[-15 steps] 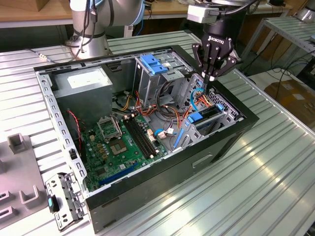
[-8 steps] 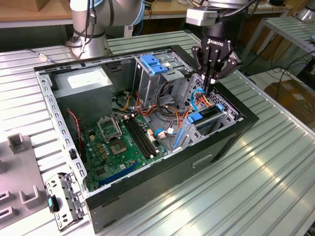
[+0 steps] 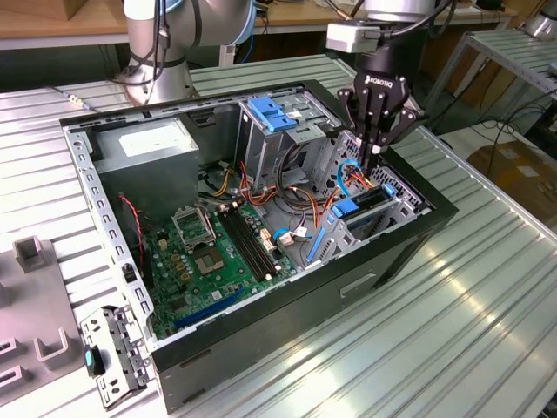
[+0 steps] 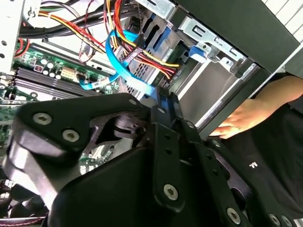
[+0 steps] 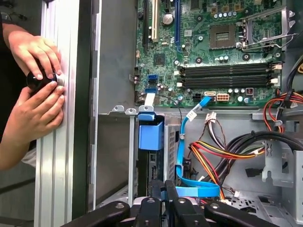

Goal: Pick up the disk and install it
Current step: 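Insert the second disk wire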

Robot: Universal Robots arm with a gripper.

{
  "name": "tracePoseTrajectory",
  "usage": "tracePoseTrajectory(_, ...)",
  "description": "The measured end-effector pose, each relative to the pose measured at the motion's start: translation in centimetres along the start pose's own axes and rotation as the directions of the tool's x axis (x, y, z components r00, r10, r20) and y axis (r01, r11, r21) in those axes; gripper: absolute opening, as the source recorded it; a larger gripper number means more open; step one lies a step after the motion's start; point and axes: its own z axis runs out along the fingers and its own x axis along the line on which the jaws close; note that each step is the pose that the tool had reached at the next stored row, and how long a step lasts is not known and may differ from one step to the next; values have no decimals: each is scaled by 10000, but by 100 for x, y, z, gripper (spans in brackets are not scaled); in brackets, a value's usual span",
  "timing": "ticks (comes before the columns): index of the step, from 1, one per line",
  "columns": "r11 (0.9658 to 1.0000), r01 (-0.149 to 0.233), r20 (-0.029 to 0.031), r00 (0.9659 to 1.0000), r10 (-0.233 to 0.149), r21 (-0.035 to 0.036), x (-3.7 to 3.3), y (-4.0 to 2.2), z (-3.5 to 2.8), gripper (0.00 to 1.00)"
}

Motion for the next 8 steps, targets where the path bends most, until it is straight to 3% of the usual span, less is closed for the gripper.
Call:
tracePoseTrajectory(1, 10000, -1, -27, 10000, 1, 0, -6, -1, 13, 19)
tracePoseTrajectory(2, 10000, -1, -45, 10000, 1, 0, -10, -2, 22, 25)
tracePoseTrajectory(5, 10000, -4, -109, 9999, 4, -1, -25, -5, 55, 25)
tracePoseTrajectory(7, 10000, -5, -119, 9999, 5, -1, -27, -5, 60, 24)
tracePoseTrajectory(8, 10000, -5, -119, 9999, 5, -1, -27, -5, 61, 17)
